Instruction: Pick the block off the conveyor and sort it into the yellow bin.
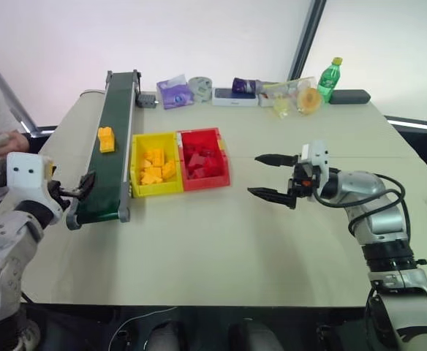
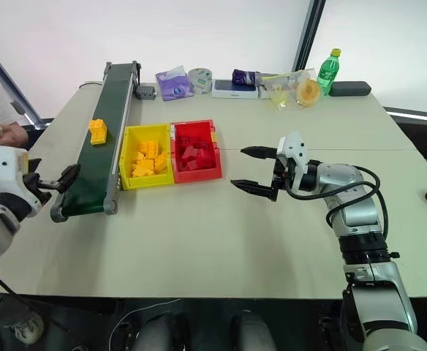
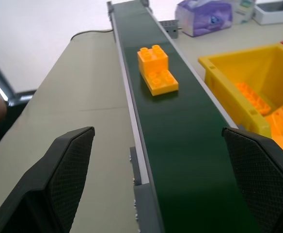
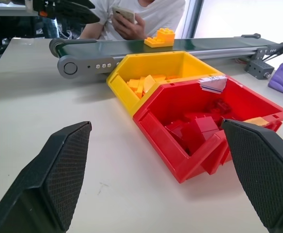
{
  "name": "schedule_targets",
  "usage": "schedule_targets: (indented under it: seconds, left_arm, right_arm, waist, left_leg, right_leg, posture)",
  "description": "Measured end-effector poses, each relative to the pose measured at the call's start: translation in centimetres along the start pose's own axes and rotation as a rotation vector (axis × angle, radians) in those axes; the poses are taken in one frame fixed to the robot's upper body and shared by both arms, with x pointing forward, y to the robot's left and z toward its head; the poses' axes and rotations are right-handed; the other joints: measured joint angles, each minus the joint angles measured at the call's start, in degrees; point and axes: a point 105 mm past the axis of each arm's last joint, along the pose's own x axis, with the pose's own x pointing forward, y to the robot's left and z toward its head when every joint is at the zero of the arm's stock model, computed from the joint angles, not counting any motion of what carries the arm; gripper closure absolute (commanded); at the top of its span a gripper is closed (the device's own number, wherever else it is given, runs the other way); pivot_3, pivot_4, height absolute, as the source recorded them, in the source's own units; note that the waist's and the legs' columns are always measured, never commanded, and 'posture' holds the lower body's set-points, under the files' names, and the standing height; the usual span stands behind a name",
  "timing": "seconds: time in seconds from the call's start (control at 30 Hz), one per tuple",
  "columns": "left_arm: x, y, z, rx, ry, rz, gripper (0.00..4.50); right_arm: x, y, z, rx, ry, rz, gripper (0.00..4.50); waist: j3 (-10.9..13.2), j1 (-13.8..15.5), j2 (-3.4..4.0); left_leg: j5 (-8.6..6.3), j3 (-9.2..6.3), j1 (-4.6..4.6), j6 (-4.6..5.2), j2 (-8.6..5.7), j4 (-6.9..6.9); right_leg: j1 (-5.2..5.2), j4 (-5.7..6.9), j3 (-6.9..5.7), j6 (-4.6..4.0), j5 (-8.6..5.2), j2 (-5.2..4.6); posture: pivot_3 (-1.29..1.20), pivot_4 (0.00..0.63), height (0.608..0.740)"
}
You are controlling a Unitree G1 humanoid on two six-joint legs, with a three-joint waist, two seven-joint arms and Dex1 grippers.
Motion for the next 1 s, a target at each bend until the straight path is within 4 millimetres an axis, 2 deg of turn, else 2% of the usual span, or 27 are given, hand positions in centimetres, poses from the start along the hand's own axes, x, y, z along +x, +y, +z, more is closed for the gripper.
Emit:
schedule_targets:
  seconds: [0.2,0.4,0.6,0.9,1.0]
  left_arm:
    - [0.3,-1.1,-1.9,-0.069,0.072,0.082,0.06]
    - [0.9,-0.7,-1.0,-0.069,0.07,0.144,0.06]
    - [1.6,-1.2,-2.2,-0.112,0.138,0.112,0.06]
    - [1.8,-1.9,-2.4,-0.125,0.156,0.065,0.06]
    - [1.9,-2.1,-2.8,-0.131,0.172,0.047,0.82]
  right_arm:
    - [0.1,0.0,0.0,0.004,-0.001,-0.001,0.0]
    - [0.2,0.0,-0.1,0.009,-0.003,-0.003,0.0]
    - [0.3,0.2,0.2,-0.003,-0.008,-0.004,0.0]
    - [0.2,0.4,-0.1,0.009,-0.002,-0.016,0.0]
    - [0.3,0.4,0.1,0.006,-0.003,-0.016,0.0]
  waist:
    - [0.0,-0.25,0.0]
    - [0.0,-0.14,0.0]
    - [0.0,-0.08,0.0]
    - [0.0,-0.09,0.0]
    - [0.0,-0.09,0.0]
  left_leg:
    - [0.01,-0.01,0.02,-0.02,0.02,-0.01]
    - [0.01,-0.01,0.02,-0.02,0.01,0.0]
    - [0.01,-0.01,0.01,-0.02,0.01,0.0]
    - [0.01,0.0,0.01,-0.02,0.01,0.0]
    - [0.01,-0.01,0.01,-0.02,0.01,0.0]
  right_leg:
    - [-0.01,0.01,0.0,0.0,0.0,0.07]
    - [0.0,0.01,0.0,0.0,0.0,0.05]
    - [0.0,0.01,0.0,0.0,0.0,0.04]
    - [0.0,0.01,0.0,0.0,0.0,0.04]
    - [0.0,0.01,0.0,0.0,0.0,0.04]
  posture:
    - [0.0,0.15,0.74]
    - [0.0,0.15,0.74]
    - [0.0,0.15,0.74]
    - [0.0,0.15,0.74]
    - [0.0,0.15,0.74]
